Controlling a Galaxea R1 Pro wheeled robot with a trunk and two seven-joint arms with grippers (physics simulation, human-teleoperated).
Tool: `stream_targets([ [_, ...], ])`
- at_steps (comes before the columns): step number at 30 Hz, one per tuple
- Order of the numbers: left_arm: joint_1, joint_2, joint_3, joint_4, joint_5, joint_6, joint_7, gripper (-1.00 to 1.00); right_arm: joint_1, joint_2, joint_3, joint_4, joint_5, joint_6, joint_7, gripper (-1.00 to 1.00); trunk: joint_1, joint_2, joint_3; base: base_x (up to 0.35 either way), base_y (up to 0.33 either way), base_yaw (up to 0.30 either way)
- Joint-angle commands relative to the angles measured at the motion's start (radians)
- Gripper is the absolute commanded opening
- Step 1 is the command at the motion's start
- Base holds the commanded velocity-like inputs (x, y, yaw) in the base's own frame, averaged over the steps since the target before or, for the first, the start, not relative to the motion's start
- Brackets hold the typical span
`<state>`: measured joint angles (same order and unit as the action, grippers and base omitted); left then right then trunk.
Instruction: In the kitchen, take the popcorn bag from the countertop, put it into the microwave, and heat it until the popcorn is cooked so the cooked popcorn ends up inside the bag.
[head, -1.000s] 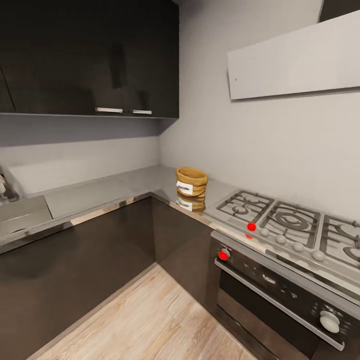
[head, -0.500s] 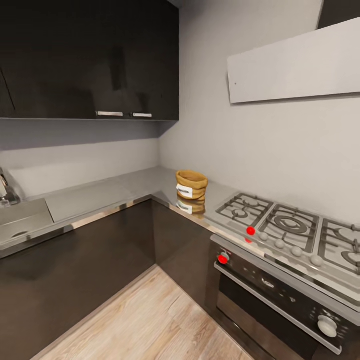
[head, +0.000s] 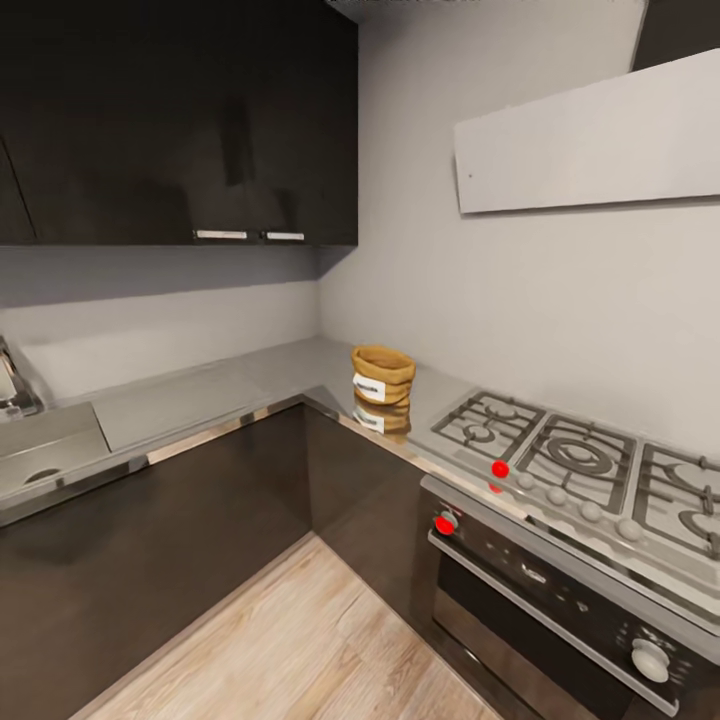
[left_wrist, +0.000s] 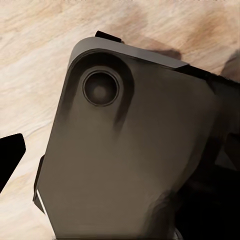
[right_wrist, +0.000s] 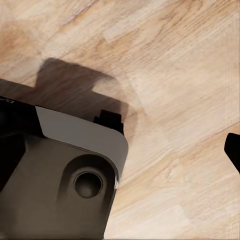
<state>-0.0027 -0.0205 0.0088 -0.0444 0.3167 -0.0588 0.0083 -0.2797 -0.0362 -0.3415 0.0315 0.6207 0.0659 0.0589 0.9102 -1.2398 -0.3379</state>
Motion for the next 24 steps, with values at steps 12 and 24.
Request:
stream_targets([
  [12,0.000,0.000,0.000,0.000,0.005,-0.003,0.001,1.00,-0.001,0.002,-0.008,0.001,0.010,-0.007,0.011,1.00,-0.046,0.084,0.034,0.000,0.000,0.000],
  [24,0.000,0.000,0.002,0.000,0.005,-0.003,0.002,1.00,-0.001,0.002,-0.008,0.001,0.010,-0.009,0.006,1.00,-0.061,0.112,0.028,0.000,0.000,0.000],
])
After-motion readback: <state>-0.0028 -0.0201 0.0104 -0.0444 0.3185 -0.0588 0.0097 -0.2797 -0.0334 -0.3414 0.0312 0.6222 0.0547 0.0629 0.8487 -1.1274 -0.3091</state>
